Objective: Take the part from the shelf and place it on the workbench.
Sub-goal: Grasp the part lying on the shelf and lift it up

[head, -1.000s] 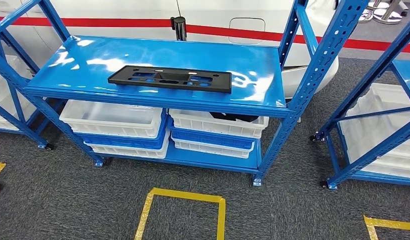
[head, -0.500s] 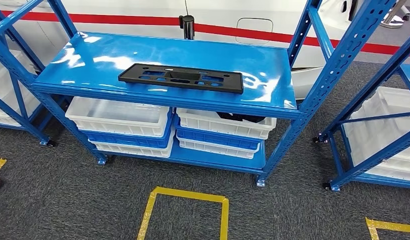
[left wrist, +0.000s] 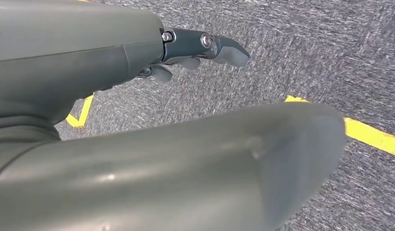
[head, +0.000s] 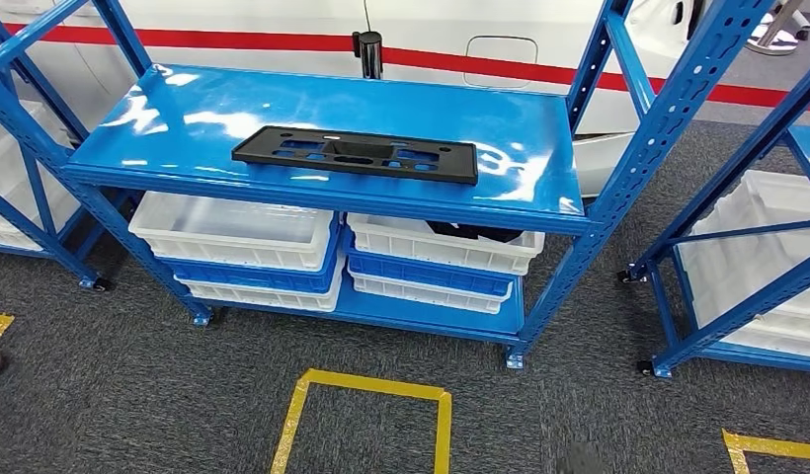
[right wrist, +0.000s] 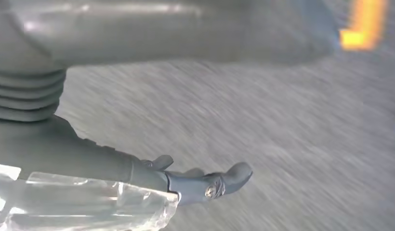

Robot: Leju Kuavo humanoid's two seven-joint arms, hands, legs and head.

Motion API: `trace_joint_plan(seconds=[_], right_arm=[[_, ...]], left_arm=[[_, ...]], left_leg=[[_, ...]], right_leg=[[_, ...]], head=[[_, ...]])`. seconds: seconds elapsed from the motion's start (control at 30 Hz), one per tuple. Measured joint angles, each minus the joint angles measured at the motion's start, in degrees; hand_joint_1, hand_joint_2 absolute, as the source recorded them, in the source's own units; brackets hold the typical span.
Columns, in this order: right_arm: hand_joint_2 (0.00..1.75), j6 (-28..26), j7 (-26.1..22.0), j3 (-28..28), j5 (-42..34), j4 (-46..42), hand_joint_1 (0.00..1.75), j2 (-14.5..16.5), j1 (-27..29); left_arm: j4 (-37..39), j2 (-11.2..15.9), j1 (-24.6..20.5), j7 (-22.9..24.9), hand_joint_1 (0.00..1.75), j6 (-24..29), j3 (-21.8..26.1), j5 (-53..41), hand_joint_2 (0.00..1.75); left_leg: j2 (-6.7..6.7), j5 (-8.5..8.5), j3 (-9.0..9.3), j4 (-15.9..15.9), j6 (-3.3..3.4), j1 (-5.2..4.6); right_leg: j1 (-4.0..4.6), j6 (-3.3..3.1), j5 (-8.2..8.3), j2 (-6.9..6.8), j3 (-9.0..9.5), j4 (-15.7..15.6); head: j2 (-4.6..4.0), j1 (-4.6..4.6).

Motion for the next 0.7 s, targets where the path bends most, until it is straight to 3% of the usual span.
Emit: trace_joint_plan(seconds=[0.3, 0.53, 0.7], right_arm=[[1.75, -4.2, -12.8, -0.6, 13.9, -9.6, 0.0, -0.3, -8.6], [1.75, -4.0, -8.1, 1.7, 37.9, -37.1, 0.0, 2.5, -5.2], [1.75, -8.7, -5.6, 6.5, 49.4, -52.8, 0.0, 2.7, -2.6]], left_arm=[[0.0, 0.0, 0.0, 0.2, 0.0, -0.1, 0.1, -0.9, 0.0], [0.0, 0.0, 0.1, 0.2, 0.0, -0.1, 0.9, -1.3, 0.0], [0.0, 0.0, 0.1, 0.2, 0.0, -0.2, 1.2, -2.0, 0.0]], left_leg=[[-0.01, 0.12, 0.02, 0.0, 0.06, 0.1], [-0.08, 0.12, -0.02, 0.0, 0.05, 0.17], [-0.14, 0.12, -0.08, 0.0, 0.04, 0.19]], right_leg=[[0.03, 0.02, 0.03, -0.02, 0.03, 0.0], [0.07, 0.01, 0.01, -0.09, -0.04, 0.0], [0.09, -0.01, -0.01, -0.19, -0.07, 0.0]], head=[[0.0, 0.0], [0.0, -0.01], [0.0, 0.01]])
